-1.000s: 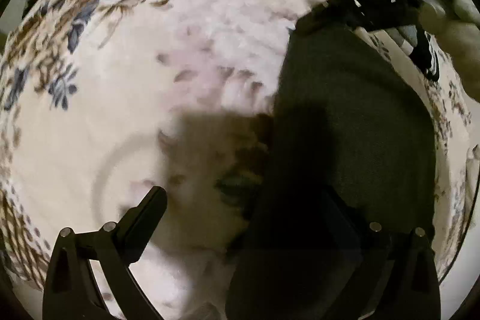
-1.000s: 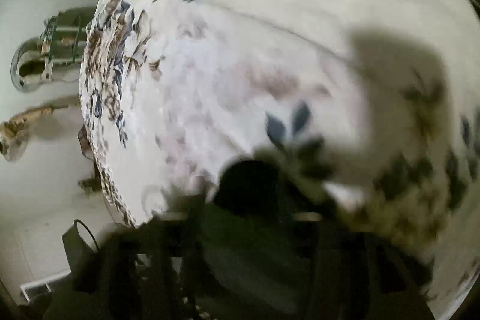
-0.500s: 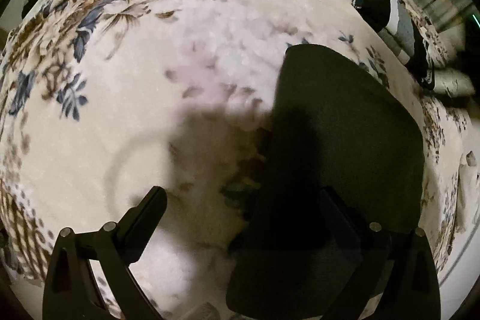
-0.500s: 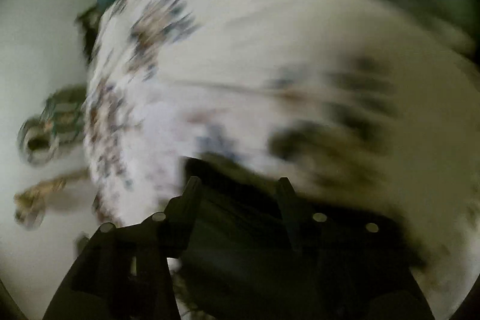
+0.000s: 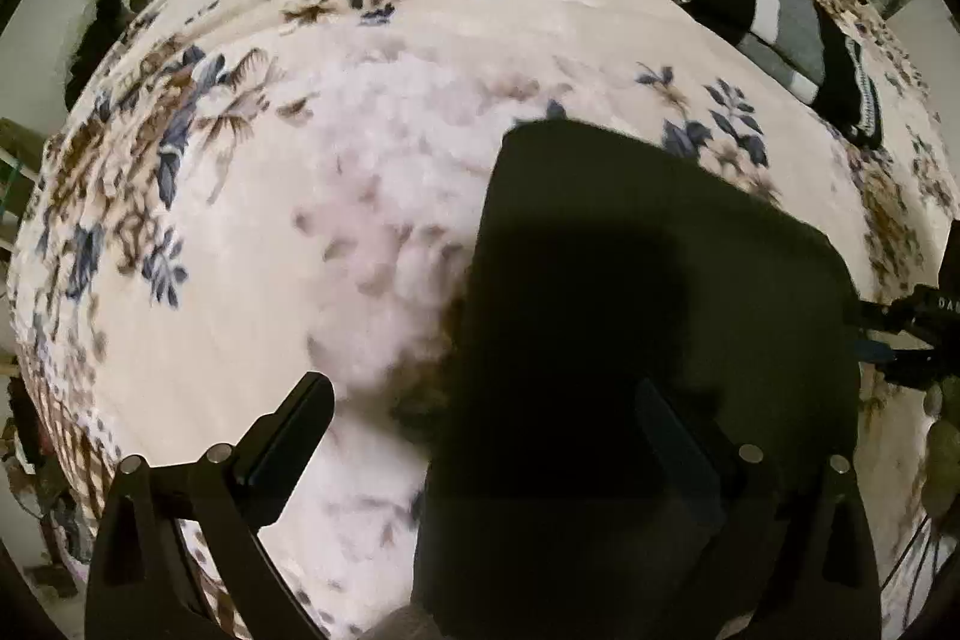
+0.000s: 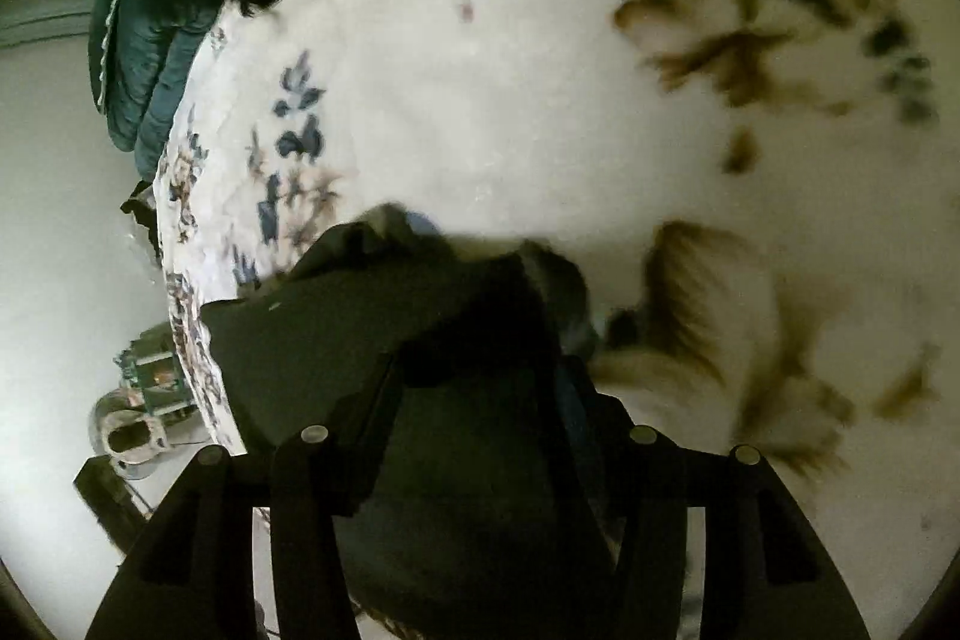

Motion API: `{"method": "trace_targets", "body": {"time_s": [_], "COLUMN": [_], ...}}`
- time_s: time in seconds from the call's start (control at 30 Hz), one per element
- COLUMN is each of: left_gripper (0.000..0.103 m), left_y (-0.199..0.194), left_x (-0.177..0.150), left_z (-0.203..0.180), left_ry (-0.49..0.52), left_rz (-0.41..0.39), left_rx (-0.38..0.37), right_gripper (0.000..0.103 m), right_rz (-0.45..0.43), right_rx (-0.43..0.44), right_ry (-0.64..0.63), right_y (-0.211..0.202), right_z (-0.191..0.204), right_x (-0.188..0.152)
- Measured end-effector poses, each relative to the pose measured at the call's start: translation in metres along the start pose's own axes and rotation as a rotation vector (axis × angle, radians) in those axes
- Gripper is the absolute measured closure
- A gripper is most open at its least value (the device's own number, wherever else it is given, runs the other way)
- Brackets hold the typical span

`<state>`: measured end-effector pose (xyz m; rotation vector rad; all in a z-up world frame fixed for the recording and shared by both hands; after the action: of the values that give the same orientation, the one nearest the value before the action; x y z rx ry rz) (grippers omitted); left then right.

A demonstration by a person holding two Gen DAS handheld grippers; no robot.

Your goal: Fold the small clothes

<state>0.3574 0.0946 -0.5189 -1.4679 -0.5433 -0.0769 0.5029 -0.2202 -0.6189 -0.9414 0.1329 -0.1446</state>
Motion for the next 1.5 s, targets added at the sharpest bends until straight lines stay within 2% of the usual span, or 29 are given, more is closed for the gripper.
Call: {"method": "trace_targets", "body": {"time_s": [0.07,0.17,0.2,0.27,0.37,0.4,0.47,0.53,0.63,0.73,0.8,0.87,0.93,0.97,1.0,1.1,1.13,1.17,1.23,1.3,1.33,1.37,1.4,1.43,1.47,1.5], "left_gripper": [0.000,0.000,0.000,0.000,0.000,0.000,0.000,0.000,0.000,0.000,0.000,0.000,0.000,0.000,0.000,0.000,0.000,0.000,0.000,0.000,0.000,0.000,0.000,0.000,0.000,0.000], "left_y": [0.003,0.006,0.008,0.012,0.013,0.009,0.000,-0.009,-0.019,-0.024,-0.026,-0.028,-0.030,-0.031,-0.032,-0.033,-0.034,-0.035,-0.038,-0.041,-0.040,-0.040,-0.039,-0.037,-0.036,-0.036], "left_x": [0.009,0.020,0.023,0.027,0.028,0.026,0.018,0.006,-0.018,-0.044,-0.058,-0.068,-0.072,-0.072,-0.072,-0.070,-0.070,-0.070,-0.071,-0.073,-0.073,-0.074,-0.075,-0.078,-0.080,-0.081], "left_z": [0.001,0.003,0.003,0.003,0.006,0.007,0.009,0.013,0.022,0.031,0.035,0.039,0.040,0.040,0.040,0.039,0.039,0.041,0.043,0.047,0.048,0.050,0.051,0.054,0.056,0.058], "left_ry": [-0.014,-0.028,-0.025,-0.022,-0.047,-0.053,-0.044,-0.040,-0.058,-0.094,-0.115,-0.139,-0.161,-0.168,-0.172,-0.170,-0.174,-0.178,-0.188,-0.197,-0.199,-0.201,-0.203,-0.209,-0.219,-0.228], "left_rz": [-0.011,-0.028,-0.033,-0.030,-0.013,-0.014,-0.015,-0.009,0.022,0.067,0.092,0.106,0.115,0.114,0.110,0.101,0.098,0.093,0.080,0.068,0.067,0.068,0.071,0.078,0.086,0.090], "left_rx": [0.023,0.038,0.044,0.050,0.031,0.023,0.018,0.012,0.007,0.005,0.013,0.020,0.017,0.014,0.010,0.009,0.005,0.001,-0.010,-0.019,-0.022,-0.022,-0.019,-0.017,-0.017,-0.018], "right_gripper": [0.084,0.093,0.093,0.094,0.091,0.086,0.065,0.062,0.061,0.061,0.061,0.049,0.045,0.038,0.036,0.040,0.064,0.076,0.082,0.084,0.084,0.084,0.084,0.081,0.078,0.074], "right_rz": [-0.053,-0.145,-0.178,-0.189,-0.102,-0.080,-0.085,-0.087,-0.037,0.026,0.040,0.023,-0.009,-0.024,-0.046,-0.132,-0.152,-0.174,-0.224,-0.269,-0.284,-0.289,-0.269,-0.222,-0.164,-0.154], "right_rx": [0.014,-0.005,-0.010,-0.025,-0.041,-0.038,-0.036,-0.052,-0.075,-0.018,0.043,0.125,0.177,0.178,0.168,0.161,0.165,0.182,0.273,0.452,0.475,0.476,0.406,0.270,0.205,0.244], "right_ry": [-0.014,-0.051,-0.067,-0.078,-0.101,-0.085,-0.042,0.003,0.143,0.330,0.438,0.564,0.654,0.686,0.706,0.738,0.734,0.678,0.561,0.402,0.338,0.273,0.253,0.263,0.321,0.384], "right_y": [0.000,-0.013,-0.019,-0.020,-0.010,-0.013,-0.033,-0.059,-0.089,-0.094,-0.084,-0.064,-0.043,-0.033,-0.026,-0.011,-0.010,-0.012,-0.022,-0.039,-0.044,-0.042,-0.035,-0.022,-0.009,-0.007], "right_z": [0.007,0.022,0.026,0.029,0.025,0.020,0.004,-0.019,-0.060,-0.085,-0.090,-0.091,-0.090,-0.091,-0.091,-0.089,-0.086,-0.078,-0.061,-0.038,-0.031,-0.031,-0.038,-0.052,-0.070,-0.080], "right_x": [0.002,0.005,0.006,0.011,0.014,0.013,0.004,-0.016,-0.068,-0.133,-0.163,-0.188,-0.197,-0.198,-0.198,-0.192,-0.191,-0.185,-0.179,-0.174,-0.173,-0.173,-0.172,-0.171,-0.173,-0.177]}}
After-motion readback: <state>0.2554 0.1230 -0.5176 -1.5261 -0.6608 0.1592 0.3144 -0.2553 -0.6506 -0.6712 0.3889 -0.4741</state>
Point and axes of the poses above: each gripper's, at about its wrist camera, not at the fingertips, and y roughly the way its jaws point, z to its left, x to its top, the point moved 2 cm from there along y, roughly the way its jaws point, and after that the axes turned 8 degrees about -z, right-handed, at the moved point
